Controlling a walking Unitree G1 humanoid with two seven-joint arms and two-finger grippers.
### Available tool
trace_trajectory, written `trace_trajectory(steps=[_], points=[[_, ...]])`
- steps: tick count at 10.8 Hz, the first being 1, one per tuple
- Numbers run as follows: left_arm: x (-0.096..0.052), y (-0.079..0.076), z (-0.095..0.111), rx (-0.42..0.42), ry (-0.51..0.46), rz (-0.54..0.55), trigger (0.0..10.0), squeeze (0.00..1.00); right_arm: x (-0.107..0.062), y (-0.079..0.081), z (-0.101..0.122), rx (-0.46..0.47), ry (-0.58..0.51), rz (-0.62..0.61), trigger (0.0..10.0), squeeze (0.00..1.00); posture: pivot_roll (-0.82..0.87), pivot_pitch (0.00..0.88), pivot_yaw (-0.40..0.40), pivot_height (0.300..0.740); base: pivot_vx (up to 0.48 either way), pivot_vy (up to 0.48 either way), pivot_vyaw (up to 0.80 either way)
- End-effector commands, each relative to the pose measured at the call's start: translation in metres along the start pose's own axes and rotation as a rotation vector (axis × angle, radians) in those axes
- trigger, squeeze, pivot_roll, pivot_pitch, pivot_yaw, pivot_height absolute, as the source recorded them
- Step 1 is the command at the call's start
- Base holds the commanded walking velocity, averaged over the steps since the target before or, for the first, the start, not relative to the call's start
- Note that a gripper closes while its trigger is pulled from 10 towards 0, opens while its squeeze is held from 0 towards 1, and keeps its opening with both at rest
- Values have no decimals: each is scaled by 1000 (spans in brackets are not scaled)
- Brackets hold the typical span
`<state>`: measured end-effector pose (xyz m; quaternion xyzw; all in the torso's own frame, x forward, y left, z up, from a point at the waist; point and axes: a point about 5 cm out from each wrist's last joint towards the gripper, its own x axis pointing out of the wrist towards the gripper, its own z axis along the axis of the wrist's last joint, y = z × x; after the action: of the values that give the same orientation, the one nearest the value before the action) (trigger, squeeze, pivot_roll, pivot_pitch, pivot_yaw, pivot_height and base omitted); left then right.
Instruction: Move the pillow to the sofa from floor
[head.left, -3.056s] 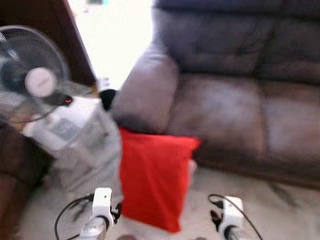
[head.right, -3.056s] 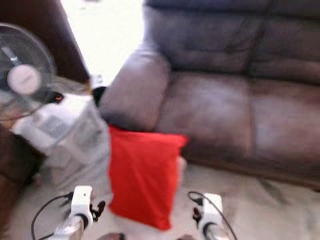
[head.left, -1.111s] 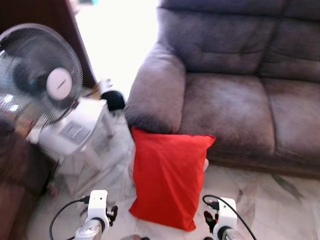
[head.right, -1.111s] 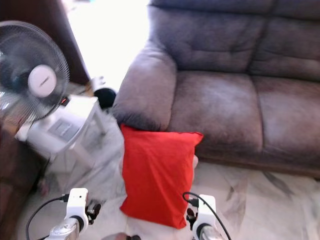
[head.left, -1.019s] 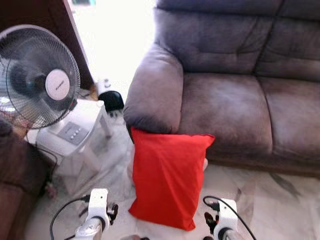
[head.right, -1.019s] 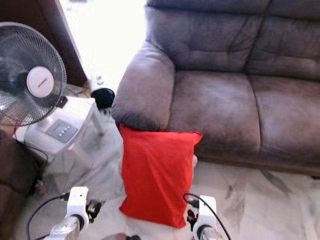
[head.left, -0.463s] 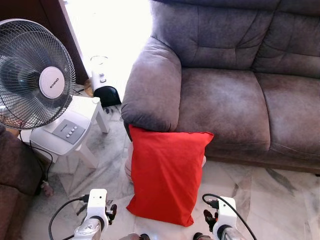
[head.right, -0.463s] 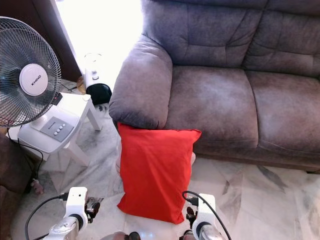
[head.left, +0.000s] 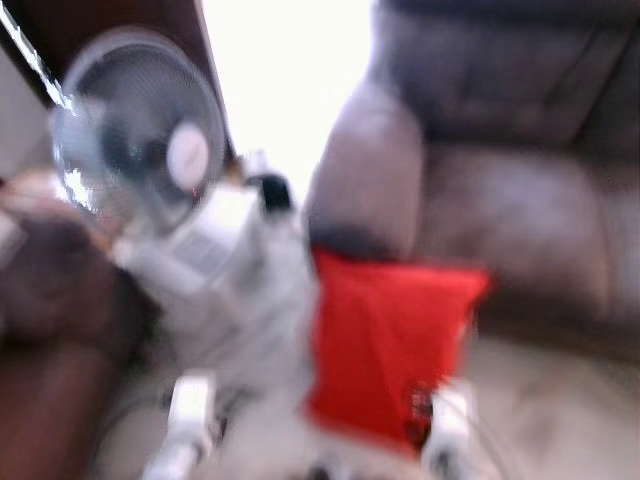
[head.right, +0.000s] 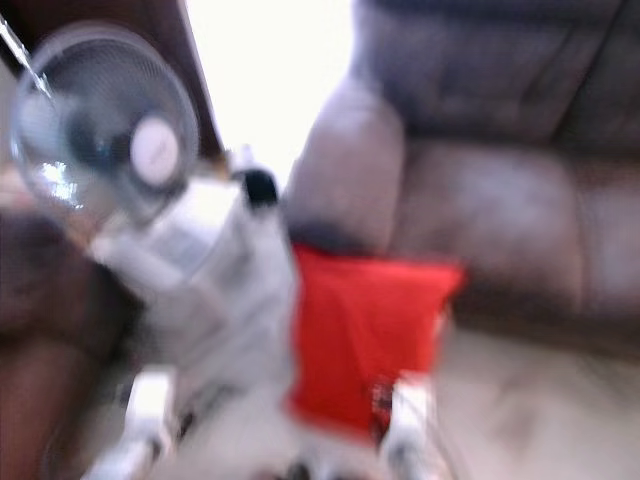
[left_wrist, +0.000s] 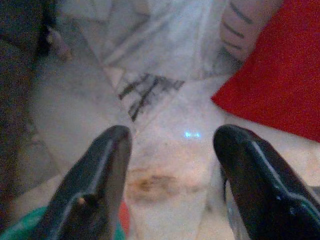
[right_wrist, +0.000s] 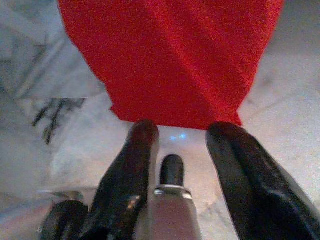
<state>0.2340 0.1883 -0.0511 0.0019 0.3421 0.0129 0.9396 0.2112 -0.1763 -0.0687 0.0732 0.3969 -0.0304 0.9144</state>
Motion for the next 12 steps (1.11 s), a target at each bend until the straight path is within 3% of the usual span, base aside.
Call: trace_trajectory(steps=[1, 6, 12], points=[[-4, 6, -12, 11, 44, 10, 10000, 0, -3, 2, -14, 17, 36, -2, 10000, 0, 80, 182, 38, 714, 0, 0, 0], [-3, 5, -11, 21, 44, 7, 10000, 0, -3, 2, -14, 22, 32, -4, 10000, 0, 79, 180, 38, 714, 0, 0, 0], [-3, 4, -9, 27, 36, 3, 10000, 0, -3, 2, -14, 16, 30, -4, 10000, 0, 79, 176, 39, 714, 322, 0, 0]])
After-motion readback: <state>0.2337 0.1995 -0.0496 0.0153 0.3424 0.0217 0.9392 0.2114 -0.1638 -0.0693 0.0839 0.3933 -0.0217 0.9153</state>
